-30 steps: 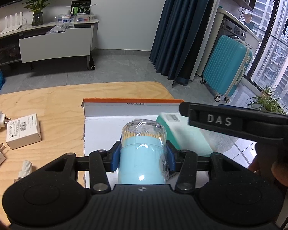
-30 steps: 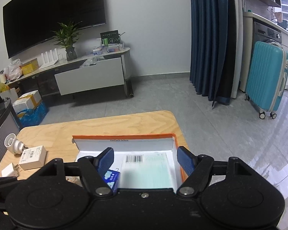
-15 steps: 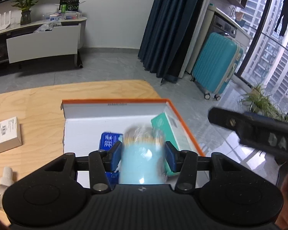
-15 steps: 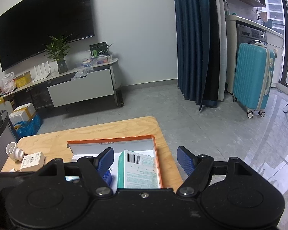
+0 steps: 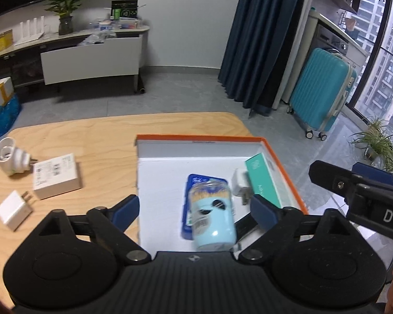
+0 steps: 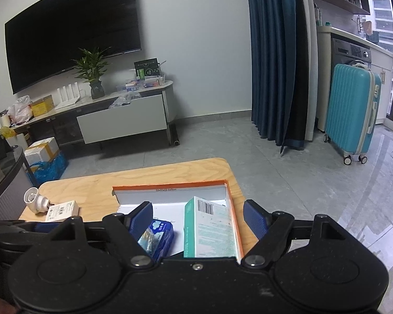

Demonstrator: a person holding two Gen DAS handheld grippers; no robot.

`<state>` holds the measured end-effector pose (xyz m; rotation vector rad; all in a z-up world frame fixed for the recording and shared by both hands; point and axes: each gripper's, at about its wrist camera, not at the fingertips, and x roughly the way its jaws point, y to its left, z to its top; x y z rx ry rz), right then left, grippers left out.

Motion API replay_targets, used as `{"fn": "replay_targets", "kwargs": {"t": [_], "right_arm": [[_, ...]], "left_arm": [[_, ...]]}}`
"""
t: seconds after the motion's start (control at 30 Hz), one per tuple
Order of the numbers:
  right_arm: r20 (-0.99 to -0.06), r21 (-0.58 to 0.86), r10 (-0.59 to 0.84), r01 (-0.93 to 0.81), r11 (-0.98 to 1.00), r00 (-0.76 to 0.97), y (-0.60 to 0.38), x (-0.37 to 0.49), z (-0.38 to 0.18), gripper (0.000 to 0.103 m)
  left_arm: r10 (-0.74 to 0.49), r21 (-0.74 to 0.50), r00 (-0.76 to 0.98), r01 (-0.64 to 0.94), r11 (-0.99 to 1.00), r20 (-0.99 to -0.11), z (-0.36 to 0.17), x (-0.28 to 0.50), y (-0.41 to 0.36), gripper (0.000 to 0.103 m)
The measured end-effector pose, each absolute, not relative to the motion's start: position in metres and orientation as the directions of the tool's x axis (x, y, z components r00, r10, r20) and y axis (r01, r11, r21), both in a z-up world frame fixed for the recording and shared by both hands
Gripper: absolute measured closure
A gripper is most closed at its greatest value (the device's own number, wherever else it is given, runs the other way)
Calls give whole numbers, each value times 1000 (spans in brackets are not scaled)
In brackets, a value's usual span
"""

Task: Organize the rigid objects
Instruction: 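Lower the bandage box into the white box with the right tool while the left tool lowers the bottle, then withdraw both tools from the white box toward the clear bottle and white charger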

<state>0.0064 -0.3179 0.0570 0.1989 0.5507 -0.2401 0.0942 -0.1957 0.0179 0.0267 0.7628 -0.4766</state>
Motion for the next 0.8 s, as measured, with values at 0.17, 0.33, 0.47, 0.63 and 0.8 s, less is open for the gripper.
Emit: {"fn": "replay_targets", "kwargs": {"t": [0.17, 0.33, 0.47, 0.63, 0.8], "right_arm": [[-542, 105, -170, 267, 958, 823, -308, 3, 60, 13], [-545, 101, -150, 242, 965, 825, -296, 3, 61, 13], [-554, 91, -126, 210, 973, 823, -283, 5, 59, 13], [-564, 80, -98, 173, 982, 820, -267, 10, 58, 13], [-575, 80, -73, 145, 986, 815, -254, 15, 54, 13]], "left_arm": [[-365, -144, 643, 370, 918, -673, 20, 94, -174, 6], [-331, -146, 651, 323, 935, -683, 21, 95, -152, 5], [-313, -139, 660, 303, 943, -683, 23, 91, -141, 5], [-283, -134, 668, 267, 954, -688, 23, 90, -125, 5], [-265, -130, 680, 244, 961, -683, 24, 87, -110, 5]]}}
